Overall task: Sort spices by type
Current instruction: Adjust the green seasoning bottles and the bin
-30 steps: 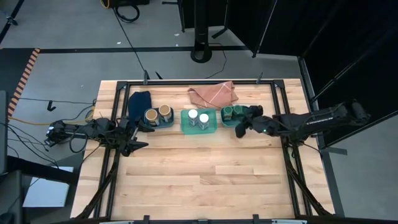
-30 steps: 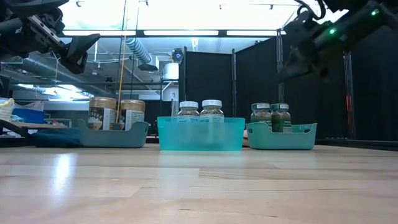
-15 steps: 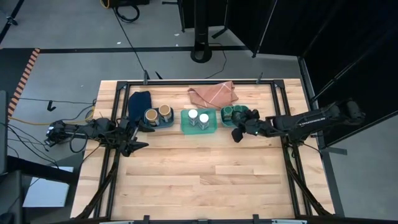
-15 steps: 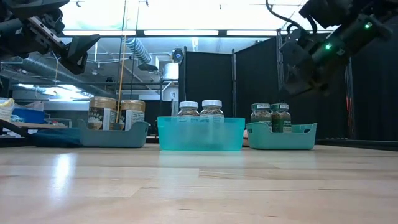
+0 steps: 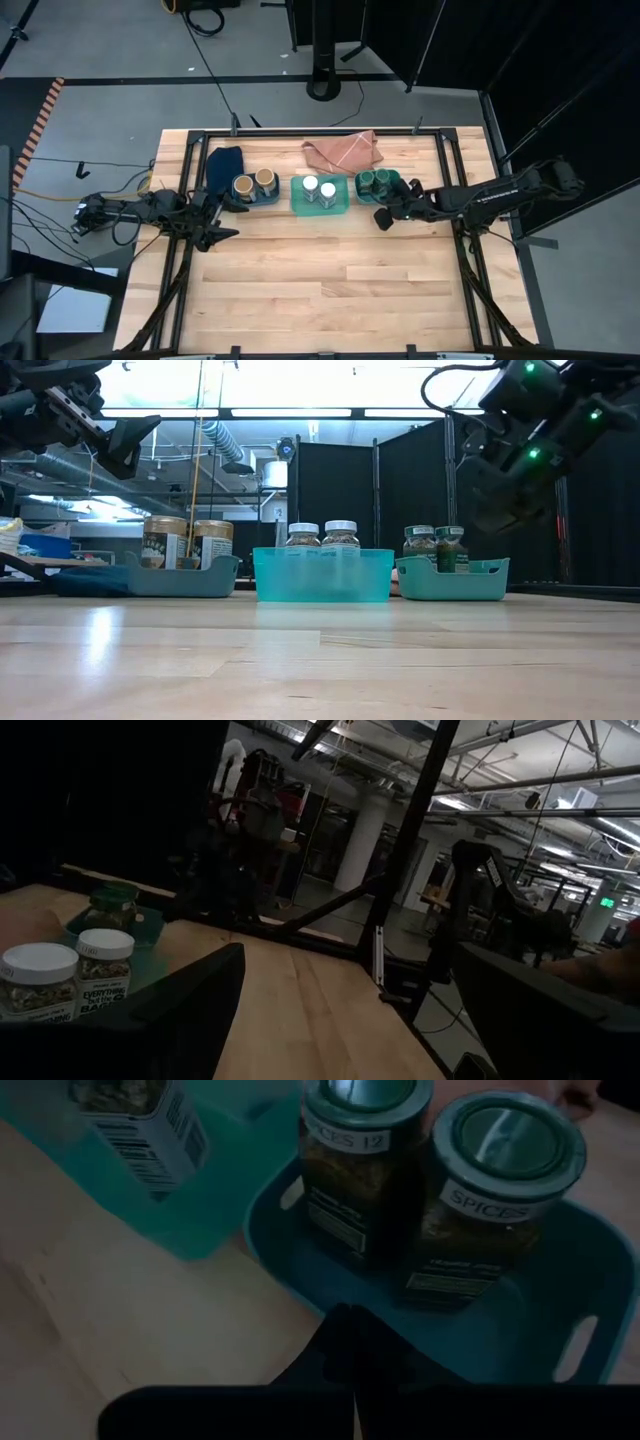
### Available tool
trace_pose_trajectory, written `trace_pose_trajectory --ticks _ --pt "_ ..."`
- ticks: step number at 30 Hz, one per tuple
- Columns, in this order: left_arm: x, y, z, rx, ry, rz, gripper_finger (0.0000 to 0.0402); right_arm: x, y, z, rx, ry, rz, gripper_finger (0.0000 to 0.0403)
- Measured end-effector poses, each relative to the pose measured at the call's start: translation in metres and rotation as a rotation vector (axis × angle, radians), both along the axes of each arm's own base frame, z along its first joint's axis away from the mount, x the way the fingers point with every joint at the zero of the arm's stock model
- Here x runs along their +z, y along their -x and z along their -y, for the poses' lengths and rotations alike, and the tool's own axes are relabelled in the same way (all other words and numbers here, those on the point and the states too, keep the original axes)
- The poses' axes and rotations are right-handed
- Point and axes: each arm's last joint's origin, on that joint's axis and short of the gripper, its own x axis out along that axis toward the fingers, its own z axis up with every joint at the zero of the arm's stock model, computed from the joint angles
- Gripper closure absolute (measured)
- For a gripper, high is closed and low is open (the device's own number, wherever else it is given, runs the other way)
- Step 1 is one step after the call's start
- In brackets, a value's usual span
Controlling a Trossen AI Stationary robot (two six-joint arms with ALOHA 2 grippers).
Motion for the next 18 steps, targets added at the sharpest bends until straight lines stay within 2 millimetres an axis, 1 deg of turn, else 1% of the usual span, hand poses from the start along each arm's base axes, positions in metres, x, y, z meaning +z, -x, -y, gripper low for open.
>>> trace_pose_trajectory --ticks 7,18 --pt "-0.001 0.0 0.0 0.001 -0.001 -0.006 0.0039 -0.001 -0.001 0.006 -0.033 0.023 0.002 0.0402" --pt "-0.001 0.0 0.0 0.002 -0.006 -0.007 0.0039 0.005 -0.008 0.012 0.013 0.077 0.043 0.0402"
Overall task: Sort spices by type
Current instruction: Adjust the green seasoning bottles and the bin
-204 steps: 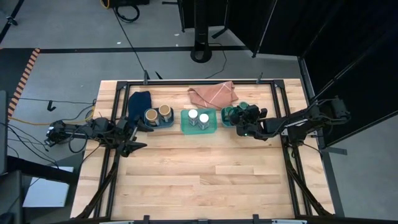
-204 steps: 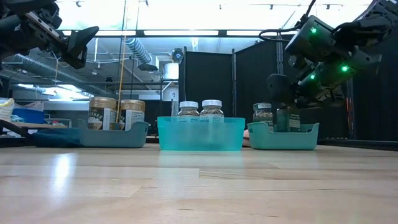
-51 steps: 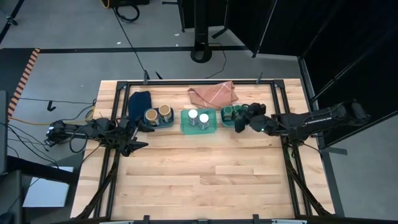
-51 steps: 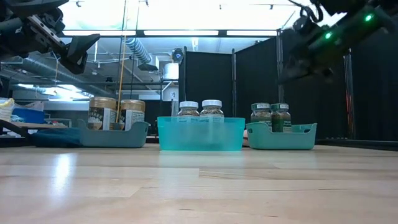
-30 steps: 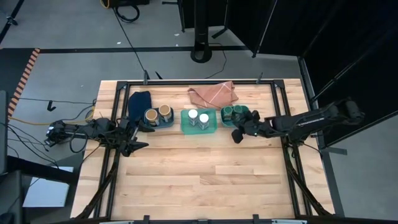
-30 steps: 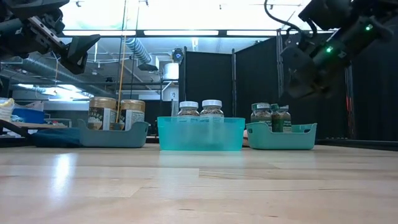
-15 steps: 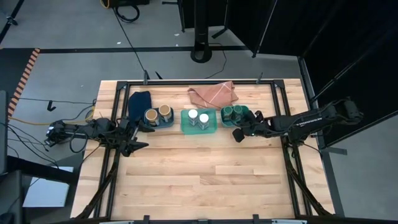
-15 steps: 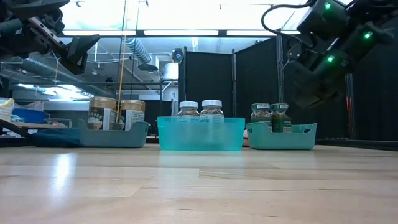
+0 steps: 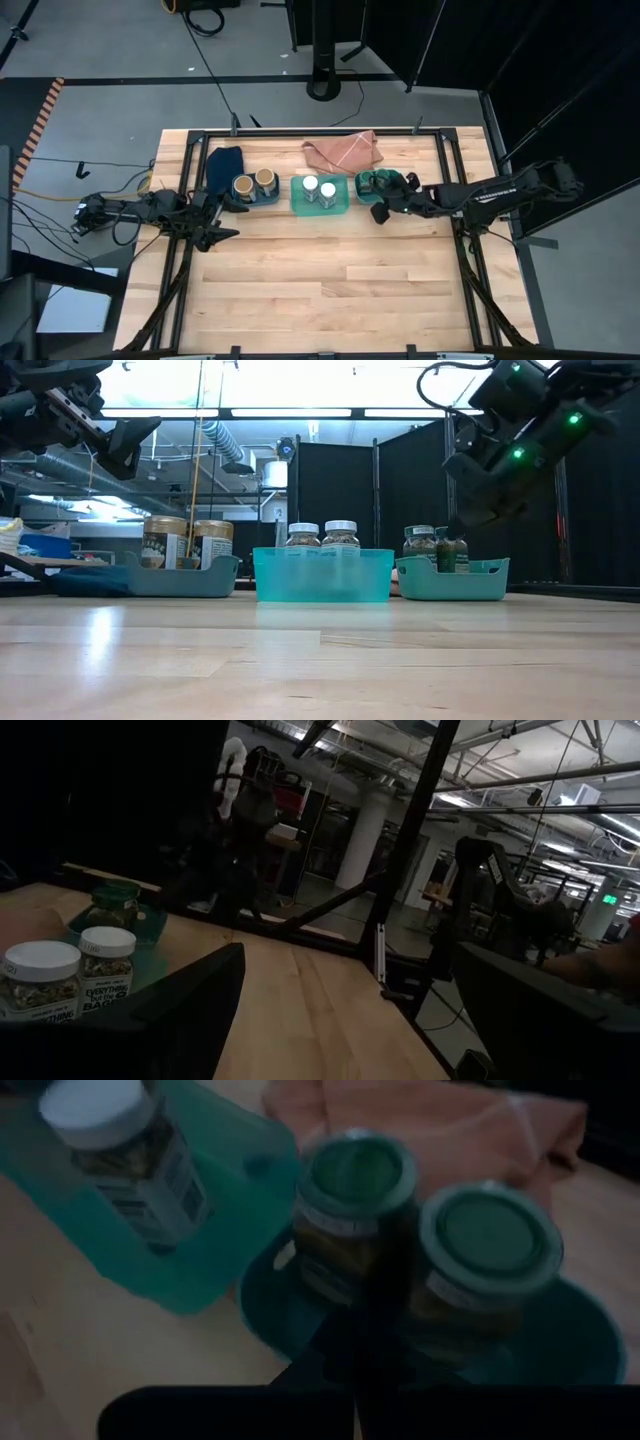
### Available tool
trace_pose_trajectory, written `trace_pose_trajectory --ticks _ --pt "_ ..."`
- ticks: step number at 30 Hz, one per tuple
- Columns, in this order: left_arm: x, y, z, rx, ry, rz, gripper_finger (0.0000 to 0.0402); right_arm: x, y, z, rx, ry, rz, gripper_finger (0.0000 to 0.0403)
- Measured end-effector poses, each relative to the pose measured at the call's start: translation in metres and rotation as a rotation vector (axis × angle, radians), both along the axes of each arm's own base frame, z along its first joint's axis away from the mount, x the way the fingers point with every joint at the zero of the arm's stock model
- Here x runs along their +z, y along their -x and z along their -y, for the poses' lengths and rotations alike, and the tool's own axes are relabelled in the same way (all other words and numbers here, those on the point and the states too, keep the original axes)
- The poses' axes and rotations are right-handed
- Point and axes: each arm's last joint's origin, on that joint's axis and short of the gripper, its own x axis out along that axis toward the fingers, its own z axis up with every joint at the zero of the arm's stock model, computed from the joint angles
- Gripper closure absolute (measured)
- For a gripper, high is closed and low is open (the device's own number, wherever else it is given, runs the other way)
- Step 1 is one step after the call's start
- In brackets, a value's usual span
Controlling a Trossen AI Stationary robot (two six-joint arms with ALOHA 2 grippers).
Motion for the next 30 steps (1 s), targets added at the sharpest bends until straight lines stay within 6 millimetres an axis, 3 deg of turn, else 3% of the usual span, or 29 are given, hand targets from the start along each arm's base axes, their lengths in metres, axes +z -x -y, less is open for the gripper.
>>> trace_pose_trajectory --ticks 8,15,30 --pt "0.0 0.0 0.0 0.0 0.001 0.0 0.0039 0.005 -0.009 -0.013 0.344 -0.09 0.026 0.0402" --pt "0.0 0.0 0.0 0.005 -0.025 0.004 0.0039 -0.009 0.009 -0.016 0.239 -0.067 -0.196 0.0402" --pt "0.0 0.0 0.0 0.01 -0.052 0.008 0.0039 -0.006 0.008 0.003 0.11 0.071 -0.195 0.0402"
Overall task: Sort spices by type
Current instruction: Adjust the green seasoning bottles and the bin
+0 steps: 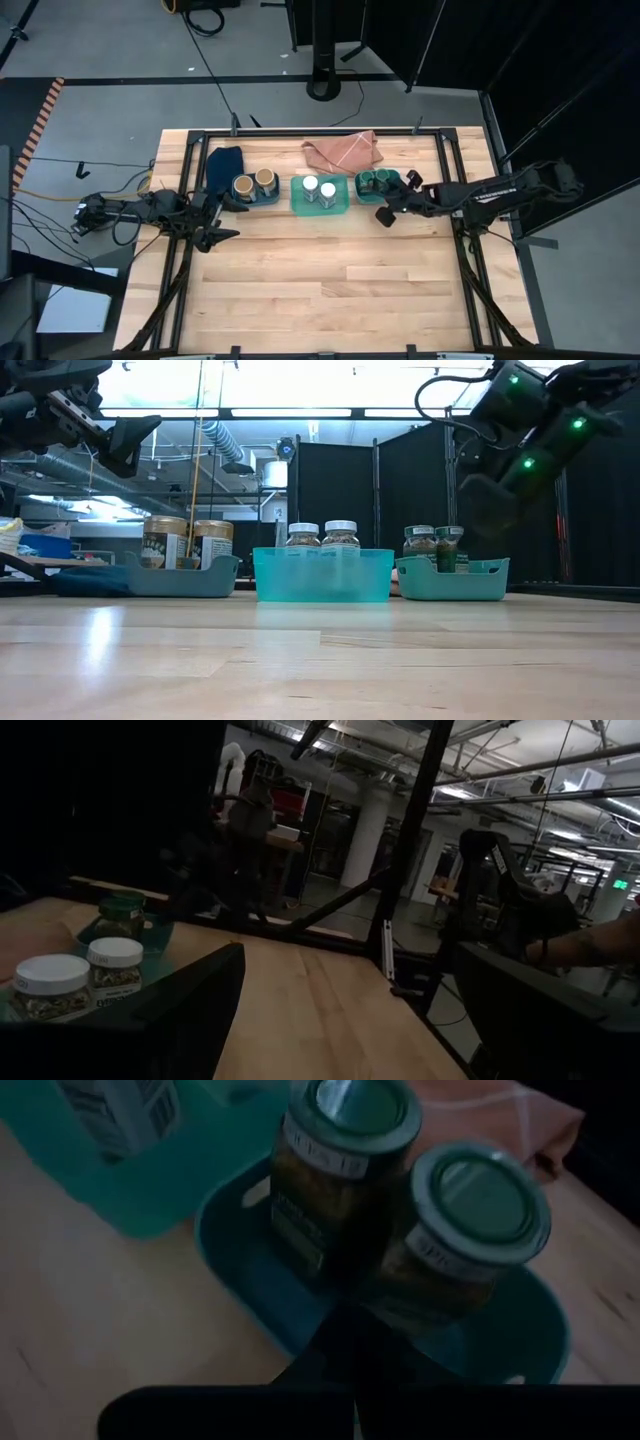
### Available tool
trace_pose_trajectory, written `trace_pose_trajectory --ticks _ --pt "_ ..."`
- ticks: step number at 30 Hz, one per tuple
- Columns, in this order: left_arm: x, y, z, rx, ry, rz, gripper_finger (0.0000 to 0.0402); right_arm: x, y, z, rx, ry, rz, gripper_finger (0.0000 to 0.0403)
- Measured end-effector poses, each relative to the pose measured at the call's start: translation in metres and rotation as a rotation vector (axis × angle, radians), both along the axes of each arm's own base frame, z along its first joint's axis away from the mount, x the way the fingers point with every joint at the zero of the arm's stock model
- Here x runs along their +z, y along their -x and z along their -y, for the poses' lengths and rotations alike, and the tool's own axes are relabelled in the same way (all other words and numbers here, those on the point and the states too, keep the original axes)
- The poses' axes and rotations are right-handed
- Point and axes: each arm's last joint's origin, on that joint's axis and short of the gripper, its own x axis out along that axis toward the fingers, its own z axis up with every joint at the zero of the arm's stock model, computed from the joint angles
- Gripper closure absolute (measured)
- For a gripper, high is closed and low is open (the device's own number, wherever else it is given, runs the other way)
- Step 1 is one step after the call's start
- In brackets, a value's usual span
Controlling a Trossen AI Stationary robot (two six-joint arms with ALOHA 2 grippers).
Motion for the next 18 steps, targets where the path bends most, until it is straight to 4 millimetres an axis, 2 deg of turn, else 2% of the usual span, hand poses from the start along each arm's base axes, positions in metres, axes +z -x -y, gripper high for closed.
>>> trace_pose_trajectory --ticks 12,18 --pt "0.0 0.0 0.0 0.003 -0.015 0.002 0.0039 0.006 -0.006 0.012 -0.018 0.03 0.07 0.0402" --pt "0.0 0.0 0.0 0.003 -0.015 0.001 0.0039 0.003 -0.005 0.009 0.05 -0.041 0.046 0.0402"
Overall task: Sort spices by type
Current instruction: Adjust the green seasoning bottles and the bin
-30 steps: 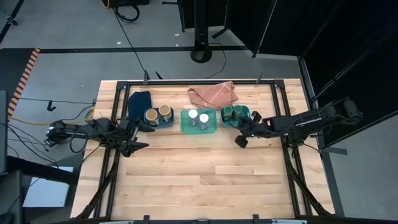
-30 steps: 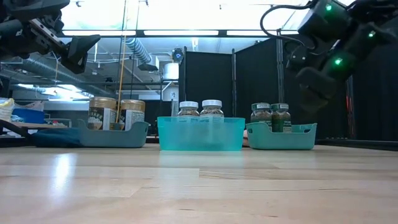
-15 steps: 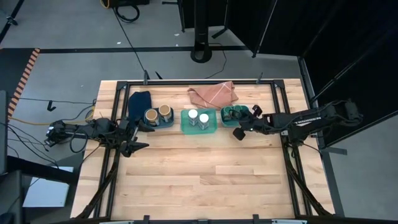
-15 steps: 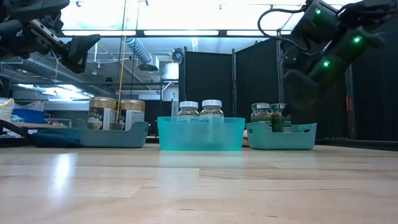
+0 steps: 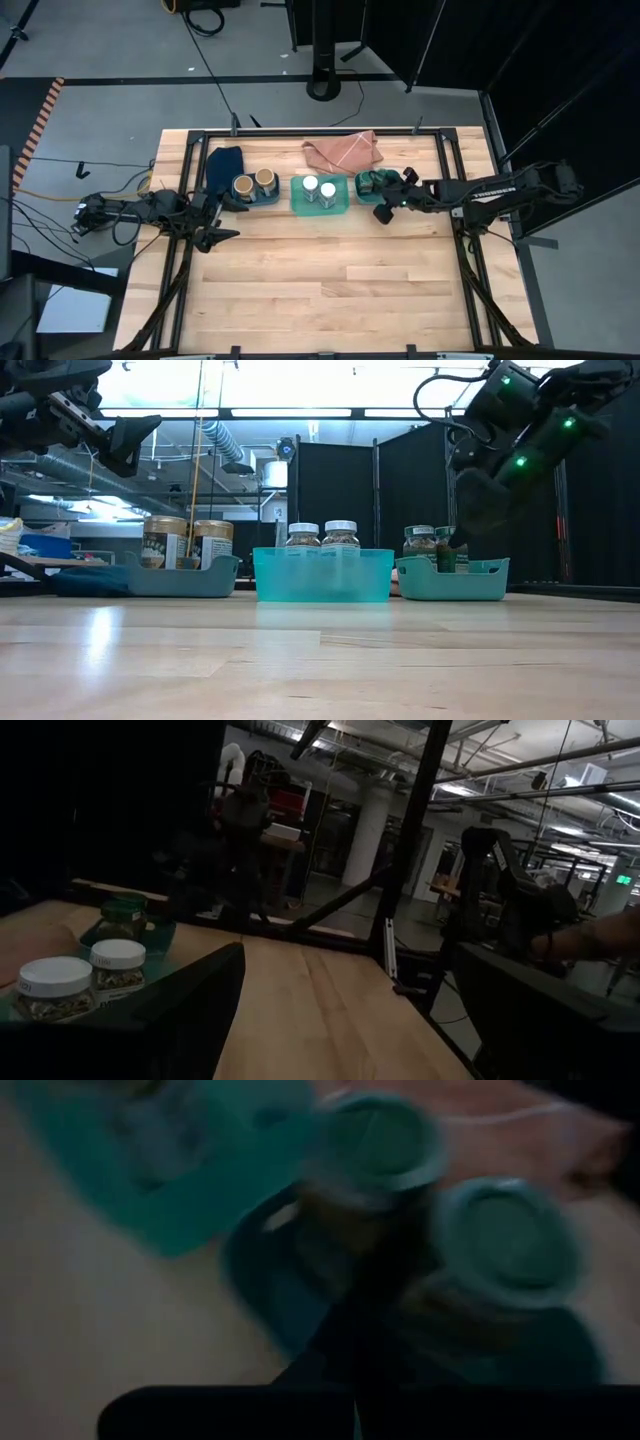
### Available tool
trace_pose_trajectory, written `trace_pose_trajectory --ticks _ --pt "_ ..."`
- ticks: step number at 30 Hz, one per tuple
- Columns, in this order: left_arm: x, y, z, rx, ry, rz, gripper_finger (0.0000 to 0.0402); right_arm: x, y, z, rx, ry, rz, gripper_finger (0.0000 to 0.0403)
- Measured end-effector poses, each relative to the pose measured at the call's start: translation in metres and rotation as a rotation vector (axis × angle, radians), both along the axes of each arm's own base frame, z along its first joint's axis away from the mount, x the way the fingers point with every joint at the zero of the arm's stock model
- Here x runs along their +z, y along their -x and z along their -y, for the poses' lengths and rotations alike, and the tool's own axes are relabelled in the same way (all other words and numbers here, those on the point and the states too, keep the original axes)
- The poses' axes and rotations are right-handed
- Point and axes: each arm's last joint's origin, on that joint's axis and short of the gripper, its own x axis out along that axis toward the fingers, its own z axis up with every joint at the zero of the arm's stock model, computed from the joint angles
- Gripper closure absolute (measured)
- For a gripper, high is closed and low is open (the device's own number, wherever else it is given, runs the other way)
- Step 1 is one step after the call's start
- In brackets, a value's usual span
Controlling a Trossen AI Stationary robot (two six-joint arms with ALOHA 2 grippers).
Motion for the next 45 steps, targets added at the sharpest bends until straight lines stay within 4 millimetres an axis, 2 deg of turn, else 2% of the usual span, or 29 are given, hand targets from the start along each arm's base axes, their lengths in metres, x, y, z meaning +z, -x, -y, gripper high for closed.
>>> trace_pose_trajectory --ticks 3,8,17,23,30,45 --pt "-0.001 0.0 0.0 0.0 -0.003 -0.007 0.0039 -0.001 0.0 -0.004 0.084 -0.039 -0.022 0.0402" --pt "-0.001 0.0 0.0 0.003 -0.014 -0.007 0.0039 -0.008 0.003 0.0 0.038 -0.009 -0.097 0.0402" --pt "-0.001 0.0 0.0 0.002 -0.012 -0.013 0.0039 -0.037 -0.015 0.007 0.013 -0.011 -0.145 0.0402" --pt "-0.001 0.0 0.0 0.001 -0.009 -0.014 0.0039 -0.045 -0.02 0.007 0.011 -0.019 -0.153 0.0402" --pt "-0.001 0.0 0.0 0.001 -0.009 -0.013 0.0039 -0.032 -0.029 0.01 0.027 0.04 -0.139 0.0403" --pt "-0.001 0.0 0.0 0.001 -0.008 -0.013 0.0039 0.0 -0.046 0.004 0.1 0.01 -0.11 0.0402"
